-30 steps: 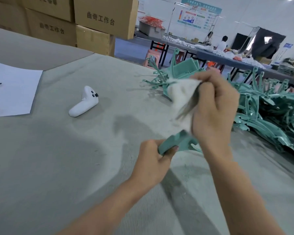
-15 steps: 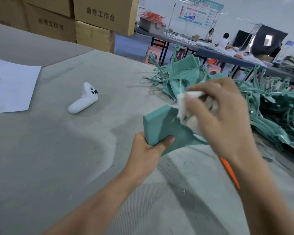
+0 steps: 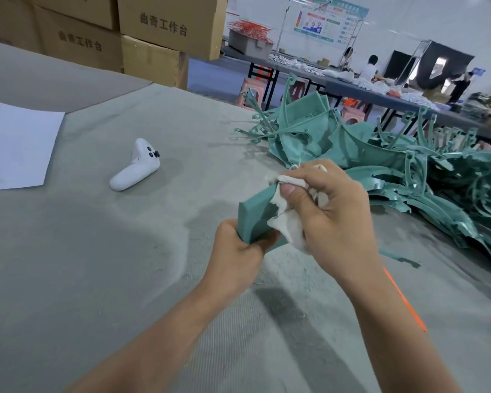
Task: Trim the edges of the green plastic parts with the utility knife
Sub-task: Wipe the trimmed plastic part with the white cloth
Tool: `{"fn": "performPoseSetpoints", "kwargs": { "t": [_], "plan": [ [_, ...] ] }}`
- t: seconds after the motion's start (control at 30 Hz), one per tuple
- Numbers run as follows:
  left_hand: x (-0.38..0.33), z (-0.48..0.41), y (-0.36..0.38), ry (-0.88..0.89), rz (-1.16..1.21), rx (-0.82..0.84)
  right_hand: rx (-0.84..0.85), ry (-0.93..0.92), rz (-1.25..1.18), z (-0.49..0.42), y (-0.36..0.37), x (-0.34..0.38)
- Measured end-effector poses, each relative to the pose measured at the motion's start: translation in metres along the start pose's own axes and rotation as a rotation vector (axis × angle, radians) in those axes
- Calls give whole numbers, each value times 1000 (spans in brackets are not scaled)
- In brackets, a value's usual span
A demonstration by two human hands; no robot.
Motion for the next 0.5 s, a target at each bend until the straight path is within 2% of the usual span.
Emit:
{"fn": "performPoseSetpoints", "kwargs": {
  "t": [0.1,0.27,0.33,0.4,0.5],
  "plan": [
    [4,1,2,-25,-9,12,49,79,-45,-2,1,-10],
    [7,1,2,-33,-57,20,184,-6,75,-5,1,0],
    [8,1,4,-45,-98,46,275,-65,147,-4,3,10],
    [10,3,6,-61,-138,49,319,-178,319,2,12,23],
    [9,3,6,-37,-108,31,258,-359,524,12,20,43]
  ]
}}
Point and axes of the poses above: each hand's wrist, its own z-axis away from the middle knuckle, its own y-axis out of the palm, x = y × z, the point moved 10 cm from there along -z, towards the middle knuckle, and after that the axes turned 11 degrees about y, right-handed, at the moved point
